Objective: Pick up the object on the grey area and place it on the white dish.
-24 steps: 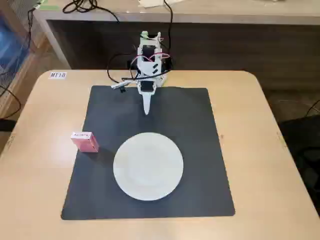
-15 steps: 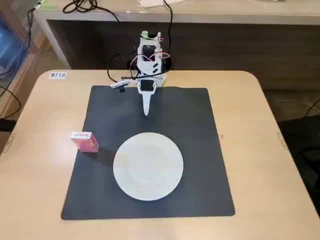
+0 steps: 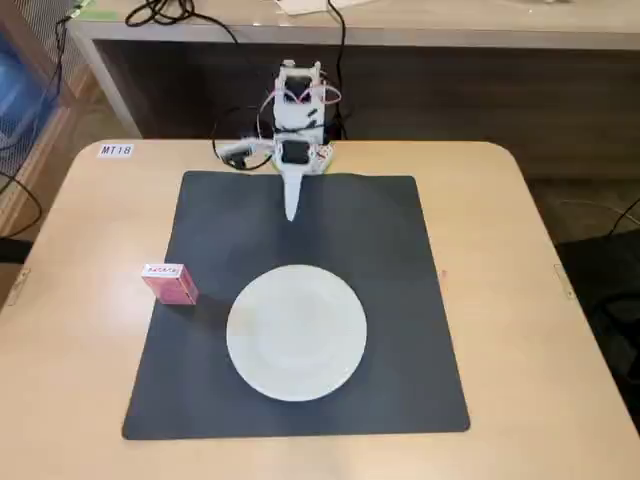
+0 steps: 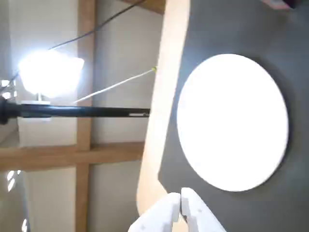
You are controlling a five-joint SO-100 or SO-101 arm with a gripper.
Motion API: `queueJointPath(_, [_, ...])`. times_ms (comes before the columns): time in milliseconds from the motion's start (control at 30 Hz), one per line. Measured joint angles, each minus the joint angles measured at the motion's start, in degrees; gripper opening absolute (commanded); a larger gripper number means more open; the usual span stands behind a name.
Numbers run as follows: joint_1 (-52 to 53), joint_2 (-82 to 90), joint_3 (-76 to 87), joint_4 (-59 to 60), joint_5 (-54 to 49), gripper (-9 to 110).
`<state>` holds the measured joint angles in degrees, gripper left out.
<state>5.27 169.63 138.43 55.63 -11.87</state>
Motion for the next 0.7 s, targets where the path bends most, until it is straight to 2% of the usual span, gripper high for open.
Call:
queueJointPath(167, [7.0,-18.0,-21.9,1.7,-2.1,0])
queueJointPath(433, [18.1,-46.9,-47.6,13.4,-7.2,0])
queueJointPath(700, [22.2,-79.6,-79.2,31.8,-12.2,0])
